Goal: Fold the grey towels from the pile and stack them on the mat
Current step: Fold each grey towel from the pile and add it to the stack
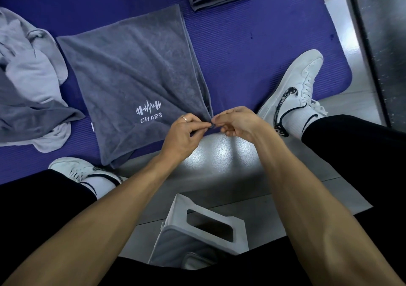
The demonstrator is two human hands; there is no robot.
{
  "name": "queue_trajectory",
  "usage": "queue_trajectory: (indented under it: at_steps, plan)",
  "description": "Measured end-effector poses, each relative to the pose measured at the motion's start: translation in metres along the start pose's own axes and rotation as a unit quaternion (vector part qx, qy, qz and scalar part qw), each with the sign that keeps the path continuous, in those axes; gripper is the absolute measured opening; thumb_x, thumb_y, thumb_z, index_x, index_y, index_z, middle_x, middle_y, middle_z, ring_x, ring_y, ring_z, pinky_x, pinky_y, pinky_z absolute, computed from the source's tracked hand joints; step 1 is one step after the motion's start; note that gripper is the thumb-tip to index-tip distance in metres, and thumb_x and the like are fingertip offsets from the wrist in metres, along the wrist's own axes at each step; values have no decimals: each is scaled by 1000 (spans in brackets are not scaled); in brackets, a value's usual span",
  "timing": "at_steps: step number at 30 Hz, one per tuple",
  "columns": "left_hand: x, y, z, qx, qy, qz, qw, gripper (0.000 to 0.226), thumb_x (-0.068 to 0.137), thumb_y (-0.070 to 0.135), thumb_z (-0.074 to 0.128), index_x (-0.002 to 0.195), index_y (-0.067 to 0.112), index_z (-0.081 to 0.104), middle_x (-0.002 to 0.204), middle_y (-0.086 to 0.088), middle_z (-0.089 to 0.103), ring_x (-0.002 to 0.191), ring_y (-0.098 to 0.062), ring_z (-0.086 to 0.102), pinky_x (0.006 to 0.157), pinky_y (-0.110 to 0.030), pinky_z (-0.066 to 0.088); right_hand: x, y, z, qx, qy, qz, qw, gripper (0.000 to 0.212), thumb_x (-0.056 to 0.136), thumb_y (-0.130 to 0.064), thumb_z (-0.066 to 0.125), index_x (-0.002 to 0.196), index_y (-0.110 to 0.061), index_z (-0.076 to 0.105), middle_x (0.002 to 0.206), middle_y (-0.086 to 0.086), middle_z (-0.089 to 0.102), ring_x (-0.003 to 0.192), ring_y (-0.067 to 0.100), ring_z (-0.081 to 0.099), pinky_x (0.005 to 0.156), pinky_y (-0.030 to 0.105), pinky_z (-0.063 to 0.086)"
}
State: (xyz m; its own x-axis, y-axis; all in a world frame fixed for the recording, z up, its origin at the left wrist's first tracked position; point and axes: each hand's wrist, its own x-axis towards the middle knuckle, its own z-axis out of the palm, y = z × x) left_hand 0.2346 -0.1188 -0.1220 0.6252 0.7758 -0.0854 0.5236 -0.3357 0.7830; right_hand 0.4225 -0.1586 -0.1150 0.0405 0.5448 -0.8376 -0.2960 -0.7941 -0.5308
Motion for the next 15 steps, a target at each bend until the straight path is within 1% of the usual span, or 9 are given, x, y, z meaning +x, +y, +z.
queue_trajectory:
  at_steps: [2, 5, 8, 10, 13, 15]
  plan:
    - [1, 1, -1, -13, -2, -16, 1000, 17, 86, 14, 71, 101, 15, 79, 88, 3, 66, 81, -8, 60, 77, -16, 47, 2, -2, 3, 5, 15, 6, 1000, 8, 80, -4, 74, 88, -3, 72, 75, 8, 68, 49, 7, 56, 46, 18, 44]
    - [2, 2, -1, -19, -8, -37, 999, 21, 83, 21, 74, 104, 18, 78, 91, 3, 67, 85, -12, 63, 80, -22, 50, 3, -3, 5, 32, 28, 25, 999, 9, 79, -1, 74, 87, -3, 71, 71, 7, 67, 46, 7, 51, 44, 18, 41]
    - [2, 3, -1, 3, -6, -36, 999, 23, 81, 20, 78, 104, 17, 77, 95, 2, 68, 90, -12, 62, 85, -23, 49, 2, -4, 6, 66, 31, 46, 996, 15, 79, -2, 76, 90, -7, 67, 73, 7, 69, 43, 5, 48, 43, 17, 40]
    - [3, 4, -2, 26, 8, -26, 999, 19, 82, 20, 76, 100, 16, 76, 94, 3, 68, 91, -13, 61, 86, -27, 48, 1, -4, 7, 82, 29, 48, 995, 22, 79, -1, 76, 91, -11, 61, 74, 7, 69, 42, 5, 46, 42, 17, 39]
    - [6, 3, -5, 35, 11, -28, 999, 11, 86, 20, 71, 95, 15, 74, 92, 4, 69, 91, -16, 60, 85, -35, 49, 1, -3, 6, 75, 16, 23, 997, 27, 80, 0, 75, 89, -17, 55, 77, 9, 70, 43, 7, 47, 42, 19, 40]
    - [9, 1, -9, 38, -1, -25, 999, 11, 88, 19, 68, 95, 13, 73, 91, 3, 70, 89, -18, 62, 84, -39, 50, 1, -4, 5, 16, 26, -26, 999, 25, 81, 1, 72, 94, -16, 60, 79, 11, 70, 50, 9, 52, 48, 20, 43]
